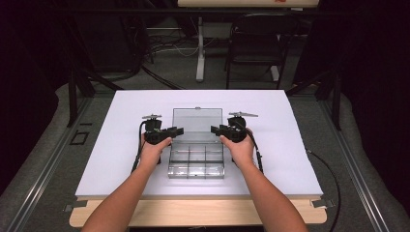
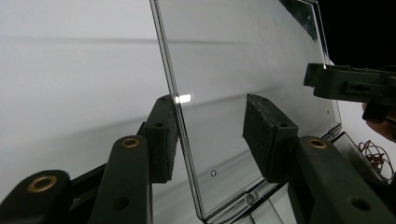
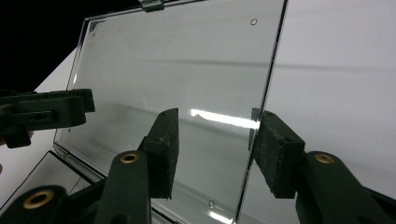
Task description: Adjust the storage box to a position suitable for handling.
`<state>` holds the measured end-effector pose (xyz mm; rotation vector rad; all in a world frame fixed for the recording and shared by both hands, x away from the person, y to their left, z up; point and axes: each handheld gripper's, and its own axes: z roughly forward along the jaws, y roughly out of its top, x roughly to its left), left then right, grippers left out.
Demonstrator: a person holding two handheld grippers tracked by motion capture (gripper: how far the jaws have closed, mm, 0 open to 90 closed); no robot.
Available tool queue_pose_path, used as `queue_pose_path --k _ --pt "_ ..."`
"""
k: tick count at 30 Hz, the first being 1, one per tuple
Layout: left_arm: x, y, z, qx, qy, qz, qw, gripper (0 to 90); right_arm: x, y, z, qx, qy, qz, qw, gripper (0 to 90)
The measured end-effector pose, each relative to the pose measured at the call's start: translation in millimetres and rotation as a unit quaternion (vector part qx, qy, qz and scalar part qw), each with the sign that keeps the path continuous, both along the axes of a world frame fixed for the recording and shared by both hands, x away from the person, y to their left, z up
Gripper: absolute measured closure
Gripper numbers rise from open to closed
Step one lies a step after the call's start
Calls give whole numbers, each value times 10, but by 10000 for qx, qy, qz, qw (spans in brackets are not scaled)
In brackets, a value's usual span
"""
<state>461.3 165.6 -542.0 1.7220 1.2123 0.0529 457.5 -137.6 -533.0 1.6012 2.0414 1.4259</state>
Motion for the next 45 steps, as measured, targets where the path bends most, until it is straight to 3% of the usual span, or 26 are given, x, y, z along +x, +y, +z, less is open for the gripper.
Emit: queue_pose_path --k 21,30,45 --pt "13 -32 -42 59 114 -31 9999 495 33 28 -40 -22 192 9 9998 478" --pt "30 -29 -70 35 206 -60 9998 478 48 55 -63 -142 250 79 9996 429" --pt "41 -28 -99 6 314 -91 9995 455 77 56 -88 -48 488 27 9988 413"
